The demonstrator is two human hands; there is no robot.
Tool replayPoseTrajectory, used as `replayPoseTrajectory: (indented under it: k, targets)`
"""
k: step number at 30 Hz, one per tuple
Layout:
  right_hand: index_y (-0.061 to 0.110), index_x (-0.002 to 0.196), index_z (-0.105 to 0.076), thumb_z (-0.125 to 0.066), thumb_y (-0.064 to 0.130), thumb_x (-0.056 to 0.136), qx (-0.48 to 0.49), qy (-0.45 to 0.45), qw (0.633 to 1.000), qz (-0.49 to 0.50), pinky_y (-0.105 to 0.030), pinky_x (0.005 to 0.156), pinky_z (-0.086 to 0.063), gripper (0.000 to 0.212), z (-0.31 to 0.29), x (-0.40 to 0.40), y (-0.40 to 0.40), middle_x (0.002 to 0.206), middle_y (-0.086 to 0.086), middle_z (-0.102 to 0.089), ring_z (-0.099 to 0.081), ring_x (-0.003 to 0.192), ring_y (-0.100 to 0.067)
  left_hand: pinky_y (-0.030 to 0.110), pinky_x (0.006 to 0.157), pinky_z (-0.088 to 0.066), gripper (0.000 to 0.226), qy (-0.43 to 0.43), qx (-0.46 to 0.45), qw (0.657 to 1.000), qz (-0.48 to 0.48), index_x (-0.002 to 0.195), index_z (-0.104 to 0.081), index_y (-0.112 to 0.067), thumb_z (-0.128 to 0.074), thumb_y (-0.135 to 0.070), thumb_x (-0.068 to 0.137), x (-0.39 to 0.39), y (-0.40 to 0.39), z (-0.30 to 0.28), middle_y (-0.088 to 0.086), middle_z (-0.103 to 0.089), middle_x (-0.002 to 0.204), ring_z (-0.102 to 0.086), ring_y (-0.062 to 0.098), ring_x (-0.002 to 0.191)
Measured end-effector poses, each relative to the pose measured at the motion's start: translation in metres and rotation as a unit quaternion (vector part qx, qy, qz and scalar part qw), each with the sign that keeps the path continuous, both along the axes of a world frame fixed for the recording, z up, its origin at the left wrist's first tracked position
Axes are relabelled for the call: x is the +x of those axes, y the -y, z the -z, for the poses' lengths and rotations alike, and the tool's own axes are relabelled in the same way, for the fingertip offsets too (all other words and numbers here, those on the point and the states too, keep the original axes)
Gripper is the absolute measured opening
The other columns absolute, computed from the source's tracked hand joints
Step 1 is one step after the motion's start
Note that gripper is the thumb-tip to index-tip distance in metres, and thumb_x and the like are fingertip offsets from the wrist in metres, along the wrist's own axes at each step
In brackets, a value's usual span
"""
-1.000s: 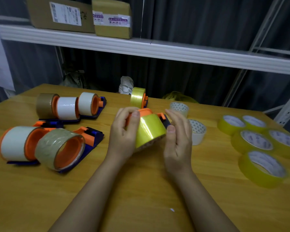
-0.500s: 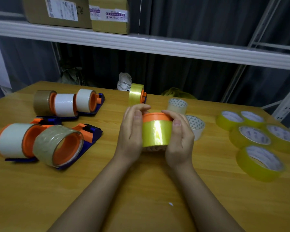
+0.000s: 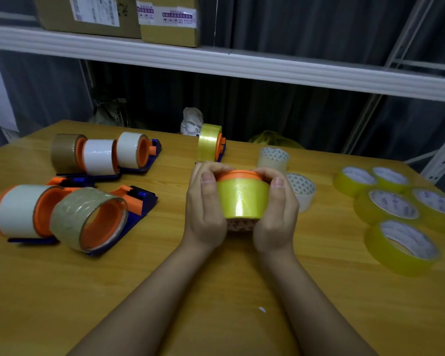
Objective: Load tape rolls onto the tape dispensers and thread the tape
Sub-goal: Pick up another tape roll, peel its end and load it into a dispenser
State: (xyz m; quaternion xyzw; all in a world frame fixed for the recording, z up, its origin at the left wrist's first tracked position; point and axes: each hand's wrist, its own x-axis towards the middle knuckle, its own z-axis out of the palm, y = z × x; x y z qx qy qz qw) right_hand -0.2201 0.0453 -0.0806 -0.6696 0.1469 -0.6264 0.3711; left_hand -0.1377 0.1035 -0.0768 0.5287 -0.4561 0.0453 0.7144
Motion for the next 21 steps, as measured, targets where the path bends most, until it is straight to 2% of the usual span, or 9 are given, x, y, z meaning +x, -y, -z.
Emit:
replayPoseTrajectory:
  k: [7, 15, 18, 19, 21]
  targets:
    - [0.008, 0.086, -0.055, -0.026, 0.024, 0.095, -0.016, 0.022, 1.0, 0.009, -0.009, 0.067, -0.037, 0.034, -0.003, -0.001, -0.004, 0.078, 0.011, -0.052, -0.049, 0.074, 0.007, 0.02, 0.063, -0.037, 0.046, 0.011, -0.004, 1.0, -0.008, 0.084, -0.053, -0.01, -0.017, -0.036, 0.094, -0.003, -0.002, -0.001, 0.001, -0.054, 0.076, -0.052, 0.01, 0.072]
    - [0.013, 0.084, -0.054, -0.028, 0.02, 0.099, 0.009, 0.003, 1.0, 0.005, -0.007, 0.068, -0.037, 0.03, -0.006, 0.0, -0.005, 0.077, 0.011, -0.052, -0.05, 0.074, 0.007, 0.02, 0.065, -0.037, 0.051, 0.017, -0.007, 1.0, -0.017, 0.081, -0.055, -0.007, -0.016, -0.038, 0.094, 0.001, -0.001, -0.004, 0.003, -0.054, 0.075, -0.052, 0.01, 0.072]
    - [0.016, 0.096, -0.058, -0.028, 0.019, 0.1, 0.04, -0.008, 0.999, -0.029, -0.008, 0.079, -0.039, 0.03, -0.01, 0.0, -0.001, 0.09, 0.008, -0.059, -0.055, 0.089, 0.006, 0.016, 0.068, -0.04, 0.051, -0.036, 0.033, 0.999, -0.011, 0.086, -0.056, -0.013, -0.017, -0.045, 0.096, 0.004, 0.0, -0.005, -0.001, -0.055, 0.079, -0.053, 0.003, 0.075]
    - [0.016, 0.104, -0.059, -0.028, 0.022, 0.1, 0.06, 0.0, 0.997, -0.054, -0.012, 0.085, -0.041, 0.031, -0.01, -0.001, 0.001, 0.099, 0.005, -0.062, -0.057, 0.097, 0.002, 0.018, 0.07, -0.043, 0.049, -0.074, 0.053, 0.996, 0.001, 0.086, -0.056, -0.018, -0.018, -0.047, 0.096, 0.005, 0.001, -0.006, 0.0, -0.057, 0.081, -0.055, 0.004, 0.077]
    - [0.018, 0.116, -0.056, -0.031, 0.023, 0.097, 0.106, 0.013, 0.991, -0.078, -0.021, 0.094, -0.043, 0.032, -0.011, -0.003, 0.003, 0.114, 0.0, -0.062, -0.057, 0.112, -0.009, 0.032, 0.078, -0.051, 0.055, -0.174, 0.095, 0.98, 0.021, 0.089, -0.058, -0.022, -0.018, -0.059, 0.095, 0.007, 0.002, -0.008, 0.008, -0.064, 0.086, -0.062, 0.013, 0.083]
